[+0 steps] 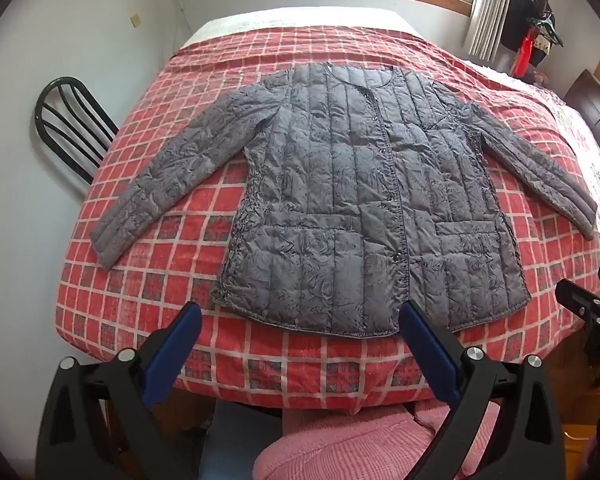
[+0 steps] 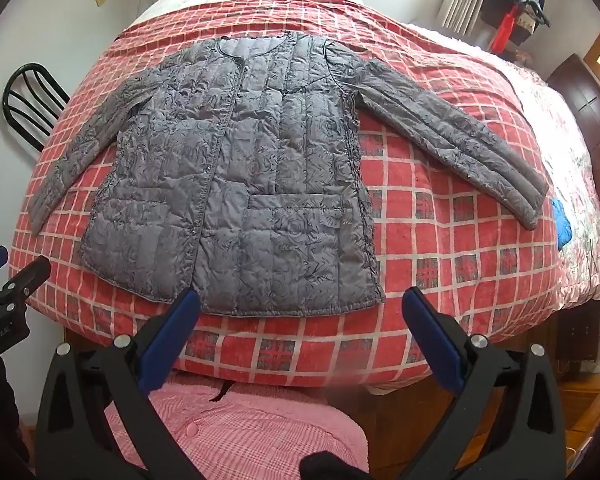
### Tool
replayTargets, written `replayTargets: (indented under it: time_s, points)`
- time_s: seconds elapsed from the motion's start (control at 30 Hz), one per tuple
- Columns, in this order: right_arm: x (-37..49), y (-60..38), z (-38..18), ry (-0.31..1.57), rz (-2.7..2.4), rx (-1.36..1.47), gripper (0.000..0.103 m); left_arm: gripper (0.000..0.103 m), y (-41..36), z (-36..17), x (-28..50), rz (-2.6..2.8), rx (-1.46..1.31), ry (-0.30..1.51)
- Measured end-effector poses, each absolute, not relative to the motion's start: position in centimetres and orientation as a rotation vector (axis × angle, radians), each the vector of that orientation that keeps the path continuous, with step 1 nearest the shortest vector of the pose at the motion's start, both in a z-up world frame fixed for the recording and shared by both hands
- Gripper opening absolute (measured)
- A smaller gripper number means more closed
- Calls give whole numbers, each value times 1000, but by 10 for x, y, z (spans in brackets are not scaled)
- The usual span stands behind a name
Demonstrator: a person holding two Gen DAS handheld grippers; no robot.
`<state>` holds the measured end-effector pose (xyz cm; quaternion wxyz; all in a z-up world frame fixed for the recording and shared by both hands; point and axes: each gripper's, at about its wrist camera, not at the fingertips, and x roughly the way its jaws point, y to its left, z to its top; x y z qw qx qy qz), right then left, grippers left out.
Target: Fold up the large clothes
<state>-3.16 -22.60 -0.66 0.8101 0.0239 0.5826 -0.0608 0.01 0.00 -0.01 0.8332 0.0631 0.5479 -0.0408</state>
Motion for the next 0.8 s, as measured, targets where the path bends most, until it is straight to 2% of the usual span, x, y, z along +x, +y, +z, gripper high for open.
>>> replayTargets:
  time_s: [0.8]
  points:
    - [-32,-226,-6,1242,-127,54,100,99,0,0,0,-81,141,1158]
